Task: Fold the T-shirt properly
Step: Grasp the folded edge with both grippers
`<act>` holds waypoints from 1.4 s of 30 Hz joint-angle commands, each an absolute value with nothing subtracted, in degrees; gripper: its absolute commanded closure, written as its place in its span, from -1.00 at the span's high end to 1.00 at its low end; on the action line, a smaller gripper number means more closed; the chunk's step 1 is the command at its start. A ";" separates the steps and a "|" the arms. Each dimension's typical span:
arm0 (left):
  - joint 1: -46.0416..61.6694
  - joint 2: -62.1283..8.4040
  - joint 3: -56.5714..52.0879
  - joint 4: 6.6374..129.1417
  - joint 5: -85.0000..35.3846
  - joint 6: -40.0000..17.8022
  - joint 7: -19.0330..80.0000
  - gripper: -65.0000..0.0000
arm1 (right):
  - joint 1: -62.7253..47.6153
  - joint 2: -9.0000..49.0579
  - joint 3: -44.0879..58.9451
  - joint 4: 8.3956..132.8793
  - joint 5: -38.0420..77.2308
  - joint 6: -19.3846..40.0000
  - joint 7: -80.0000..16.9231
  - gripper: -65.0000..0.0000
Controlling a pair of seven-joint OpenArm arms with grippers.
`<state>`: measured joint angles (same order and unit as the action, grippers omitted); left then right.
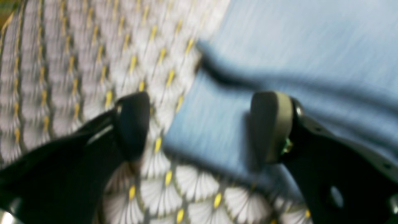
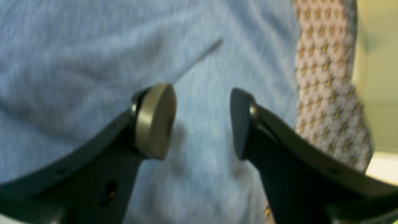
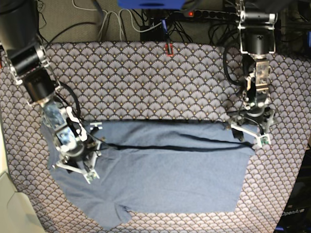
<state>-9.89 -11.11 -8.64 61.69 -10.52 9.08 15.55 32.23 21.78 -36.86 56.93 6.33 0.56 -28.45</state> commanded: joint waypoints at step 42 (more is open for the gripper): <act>-9.45 -10.51 -8.84 61.76 -9.80 9.19 13.49 -0.99 | 13.14 22.20 5.32 67.21 5.85 16.66 -32.31 0.00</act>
<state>-8.43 -9.72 -8.62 60.77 -10.48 8.58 14.11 12.14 21.28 4.95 66.17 5.80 16.34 -33.26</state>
